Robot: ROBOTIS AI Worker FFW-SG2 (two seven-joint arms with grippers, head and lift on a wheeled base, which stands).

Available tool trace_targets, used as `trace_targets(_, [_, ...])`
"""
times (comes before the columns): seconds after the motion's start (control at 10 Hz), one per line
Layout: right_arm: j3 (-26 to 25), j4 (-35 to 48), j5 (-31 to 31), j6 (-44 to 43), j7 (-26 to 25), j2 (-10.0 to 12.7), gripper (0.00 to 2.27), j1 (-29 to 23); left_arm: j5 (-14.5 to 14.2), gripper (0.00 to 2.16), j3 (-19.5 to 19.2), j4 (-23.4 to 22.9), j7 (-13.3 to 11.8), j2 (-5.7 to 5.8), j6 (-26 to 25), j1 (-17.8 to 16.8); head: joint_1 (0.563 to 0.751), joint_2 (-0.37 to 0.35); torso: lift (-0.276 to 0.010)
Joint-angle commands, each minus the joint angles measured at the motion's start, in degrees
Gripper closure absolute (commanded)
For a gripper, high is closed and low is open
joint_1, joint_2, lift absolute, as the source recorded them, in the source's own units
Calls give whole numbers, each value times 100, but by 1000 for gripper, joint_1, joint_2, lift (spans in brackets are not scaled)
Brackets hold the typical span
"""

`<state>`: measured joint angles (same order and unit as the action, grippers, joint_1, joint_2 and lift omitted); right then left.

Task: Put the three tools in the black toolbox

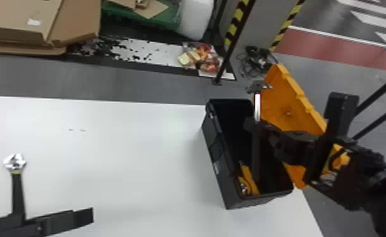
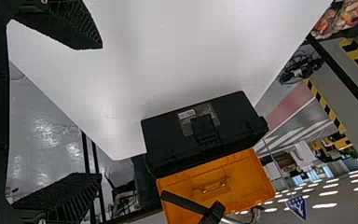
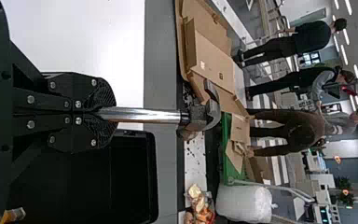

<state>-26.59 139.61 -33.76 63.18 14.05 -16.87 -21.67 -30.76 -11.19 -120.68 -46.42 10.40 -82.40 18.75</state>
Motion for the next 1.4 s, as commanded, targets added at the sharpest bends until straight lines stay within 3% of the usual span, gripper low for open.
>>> trace_targets(0.0, [-4, -443, 115, -521, 256, -115, 2243, -3, -9, 26, -67, -122, 1, -2, -35, 67, 695, -319, -55])
trace_targets(0.2, [233, -1076, 344, -1330, 616, -229, 2243, 32, -9, 26, -146, -219, 1, 6, -35, 252, 695, -335, -55])
trace_targets(0.5, [664, -2236, 581, -2402, 950, -668, 2243, 269, 0, 26, -164, -360, 45, -2, -53, 401, 695, -338, -55])
trace_targets(0.8, [1077, -2843, 889, -2930, 1179, -1099, 2240, 357, 0, 26, -182, -377, 89, -2, -35, 463, 695, -350, -55])
trace_targets(1.0, [1191, -3326, 906, -3263, 1266, -1222, 2233, 436, 0, 26, -199, -368, 106, -11, -18, 480, 695, -350, -55])
trace_targets(1.1, [1191, -3405, 889, -3387, 1275, -1213, 2037, 436, 0, 26, -199, -368, 106, -29, 0, 472, 695, -350, -55])
trace_targets(1.2, [1156, -3467, 827, -3387, 1293, -1213, 1170, 445, 0, 26, -208, -360, 106, -38, 0, 472, 695, -350, -55])
trace_targets(1.3, [1103, -3475, 757, -3334, 1293, -1205, 110, 436, 0, 26, -243, -360, 89, -55, 0, 472, 695, -350, -55])
